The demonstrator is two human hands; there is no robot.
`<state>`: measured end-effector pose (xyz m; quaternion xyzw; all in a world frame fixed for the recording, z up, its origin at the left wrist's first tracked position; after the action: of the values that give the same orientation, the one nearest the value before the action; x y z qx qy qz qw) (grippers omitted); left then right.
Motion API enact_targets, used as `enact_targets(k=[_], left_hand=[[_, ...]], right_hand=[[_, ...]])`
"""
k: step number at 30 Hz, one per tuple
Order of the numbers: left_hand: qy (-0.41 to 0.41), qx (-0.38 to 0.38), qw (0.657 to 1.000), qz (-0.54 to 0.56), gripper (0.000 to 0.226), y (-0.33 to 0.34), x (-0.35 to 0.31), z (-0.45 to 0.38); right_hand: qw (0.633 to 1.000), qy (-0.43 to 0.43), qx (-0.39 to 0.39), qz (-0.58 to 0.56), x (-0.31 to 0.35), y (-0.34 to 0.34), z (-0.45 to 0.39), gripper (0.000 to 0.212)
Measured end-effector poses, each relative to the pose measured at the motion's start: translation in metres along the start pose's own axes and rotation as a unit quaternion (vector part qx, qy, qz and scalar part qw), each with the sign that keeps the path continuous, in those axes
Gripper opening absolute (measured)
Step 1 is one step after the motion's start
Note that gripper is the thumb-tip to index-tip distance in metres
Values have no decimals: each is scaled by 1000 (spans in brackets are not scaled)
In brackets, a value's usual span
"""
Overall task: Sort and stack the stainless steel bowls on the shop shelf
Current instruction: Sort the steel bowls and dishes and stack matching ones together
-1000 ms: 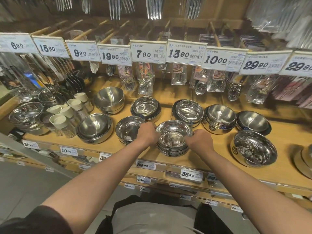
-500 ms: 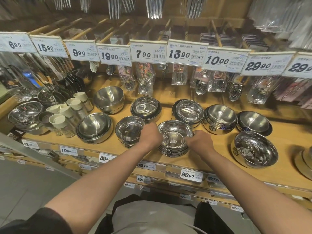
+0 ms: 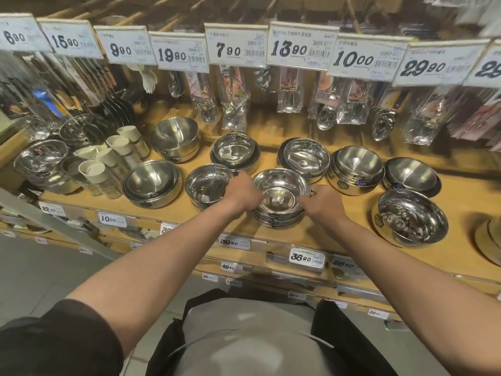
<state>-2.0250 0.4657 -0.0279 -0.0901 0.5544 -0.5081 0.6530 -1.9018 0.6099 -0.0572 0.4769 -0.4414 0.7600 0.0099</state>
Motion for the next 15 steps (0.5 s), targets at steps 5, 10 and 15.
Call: enact_targets(k=[5, 10, 15], left_hand=[[-3, -32, 999, 14, 23, 1, 1, 1], [-14, -45, 999, 23, 51, 2, 1, 1], [-32, -43, 998, 31, 47, 0, 0, -1]], right_hand=[[999, 3, 0, -38, 3, -1, -2, 25], [999, 3, 2, -42, 2, 1, -5, 25], [998, 3, 20, -53, 1, 2, -3, 30]])
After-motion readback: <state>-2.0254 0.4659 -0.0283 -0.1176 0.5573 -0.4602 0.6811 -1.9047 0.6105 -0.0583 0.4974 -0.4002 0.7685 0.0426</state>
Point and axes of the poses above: each hand's wrist, its own z-axis away from the middle knuckle, its own y-axis out of the palm, x = y × z, the point moved 2 cm from there along -z, towards the middle knuckle, and after that the axes turned 1 degree about -y, right-handed, at the moved point
